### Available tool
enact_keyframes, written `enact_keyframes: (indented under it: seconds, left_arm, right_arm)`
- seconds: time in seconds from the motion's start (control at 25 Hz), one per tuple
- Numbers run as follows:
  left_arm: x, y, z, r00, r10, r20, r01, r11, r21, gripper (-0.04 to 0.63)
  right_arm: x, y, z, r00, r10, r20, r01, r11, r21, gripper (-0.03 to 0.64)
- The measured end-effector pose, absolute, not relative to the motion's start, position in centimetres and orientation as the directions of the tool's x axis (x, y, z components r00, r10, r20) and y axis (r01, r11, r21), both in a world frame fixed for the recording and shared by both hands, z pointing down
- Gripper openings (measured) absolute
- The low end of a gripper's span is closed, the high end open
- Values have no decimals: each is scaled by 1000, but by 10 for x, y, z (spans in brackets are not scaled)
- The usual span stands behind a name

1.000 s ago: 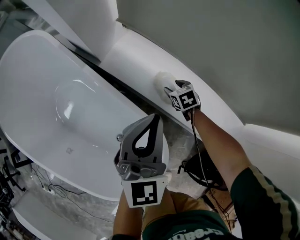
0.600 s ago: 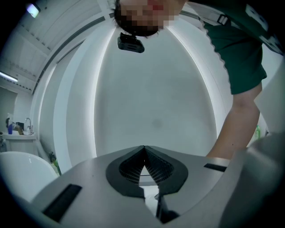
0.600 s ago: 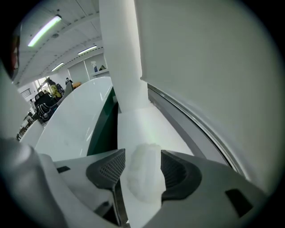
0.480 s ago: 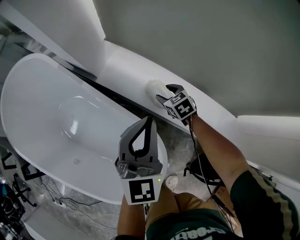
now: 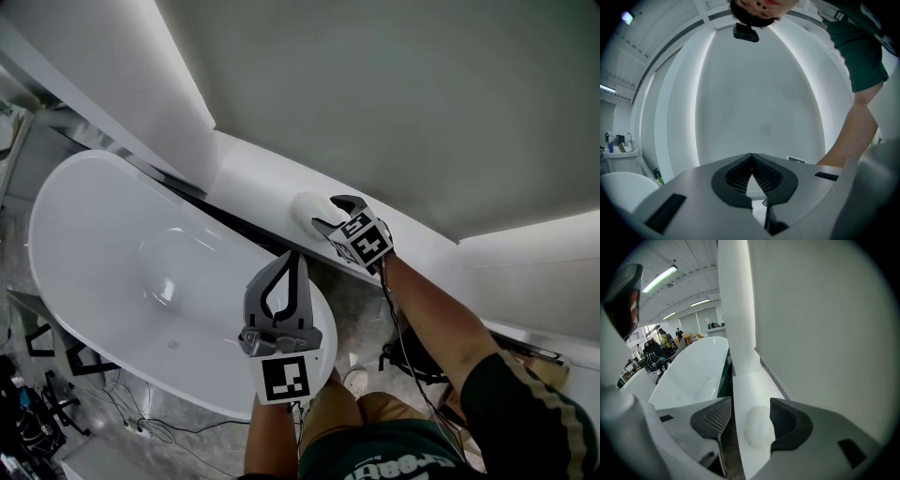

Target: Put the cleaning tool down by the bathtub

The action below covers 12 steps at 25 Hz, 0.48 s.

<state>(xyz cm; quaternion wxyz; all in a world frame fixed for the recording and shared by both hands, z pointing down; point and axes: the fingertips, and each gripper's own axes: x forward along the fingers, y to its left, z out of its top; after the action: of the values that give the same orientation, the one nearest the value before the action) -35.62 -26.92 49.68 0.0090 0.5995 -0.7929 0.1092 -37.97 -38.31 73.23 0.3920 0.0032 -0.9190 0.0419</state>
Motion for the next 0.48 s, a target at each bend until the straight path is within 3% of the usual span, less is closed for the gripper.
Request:
enact_keyframes:
  seconds: [0.48]
  left_arm:
    - [-327,-293,442,-243,-963,114,-955,217,-200,9]
  right_arm:
    - [-347,-379,627,-811,20,585,-46,994,-99,247]
